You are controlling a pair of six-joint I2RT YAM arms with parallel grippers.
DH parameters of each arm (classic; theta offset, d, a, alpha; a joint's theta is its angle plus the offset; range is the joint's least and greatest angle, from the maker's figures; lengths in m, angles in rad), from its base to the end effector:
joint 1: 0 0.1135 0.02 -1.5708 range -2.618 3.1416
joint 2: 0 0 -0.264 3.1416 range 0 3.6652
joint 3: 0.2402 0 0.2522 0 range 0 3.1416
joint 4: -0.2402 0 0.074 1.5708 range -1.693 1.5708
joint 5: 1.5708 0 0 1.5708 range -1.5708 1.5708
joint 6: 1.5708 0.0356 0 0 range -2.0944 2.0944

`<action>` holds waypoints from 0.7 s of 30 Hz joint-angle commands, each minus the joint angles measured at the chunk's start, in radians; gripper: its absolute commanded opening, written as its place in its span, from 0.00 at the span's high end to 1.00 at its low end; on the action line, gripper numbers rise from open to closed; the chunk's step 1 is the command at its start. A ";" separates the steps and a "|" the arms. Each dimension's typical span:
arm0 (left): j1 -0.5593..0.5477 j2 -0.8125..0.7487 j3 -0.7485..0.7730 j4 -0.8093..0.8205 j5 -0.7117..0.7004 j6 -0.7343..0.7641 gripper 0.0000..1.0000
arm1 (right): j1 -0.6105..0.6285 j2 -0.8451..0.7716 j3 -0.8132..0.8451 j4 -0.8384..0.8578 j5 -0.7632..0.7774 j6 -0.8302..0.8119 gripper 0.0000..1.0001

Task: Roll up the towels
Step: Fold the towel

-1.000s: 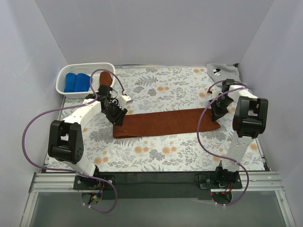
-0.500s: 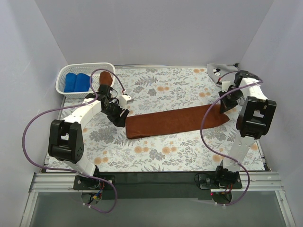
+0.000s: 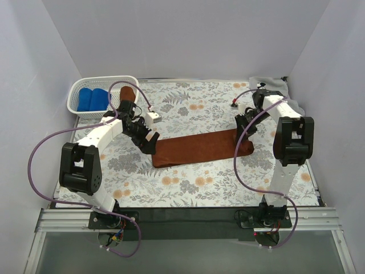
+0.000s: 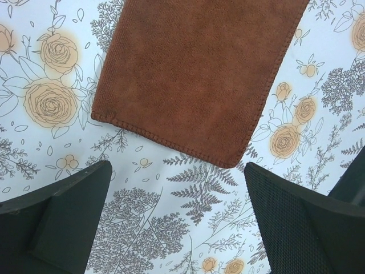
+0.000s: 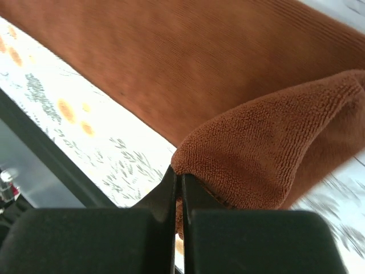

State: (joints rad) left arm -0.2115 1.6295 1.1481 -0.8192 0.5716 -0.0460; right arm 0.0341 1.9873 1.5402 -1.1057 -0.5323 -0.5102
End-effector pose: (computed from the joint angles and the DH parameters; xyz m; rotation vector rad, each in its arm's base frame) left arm 0.2972 -0.0835 0.2166 0.3457 2.8040 -0.8719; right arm 0.3747 0.0309 0.1985 -0.7869 2.7933 0.7627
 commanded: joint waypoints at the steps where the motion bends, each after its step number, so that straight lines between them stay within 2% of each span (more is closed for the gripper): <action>1: 0.000 0.003 0.021 0.003 0.047 -0.006 0.02 | 0.059 0.031 0.009 0.009 -0.086 0.032 0.99; 8: 0.000 0.007 0.036 -0.001 0.027 0.000 0.02 | 0.156 0.050 0.021 0.056 -0.069 0.071 0.99; 20: 0.001 0.000 0.025 0.000 0.011 0.009 0.02 | 0.225 0.080 0.014 0.104 -0.049 0.128 0.99; 21: 0.000 0.003 0.030 0.000 0.011 0.009 0.02 | 0.227 0.085 0.020 0.106 -0.052 0.139 0.92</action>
State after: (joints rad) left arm -0.2115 1.6482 1.1526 -0.8192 0.5770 -0.0471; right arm 0.2474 2.0708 1.5425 -1.0187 -0.5732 -0.3996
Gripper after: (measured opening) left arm 0.982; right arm 0.042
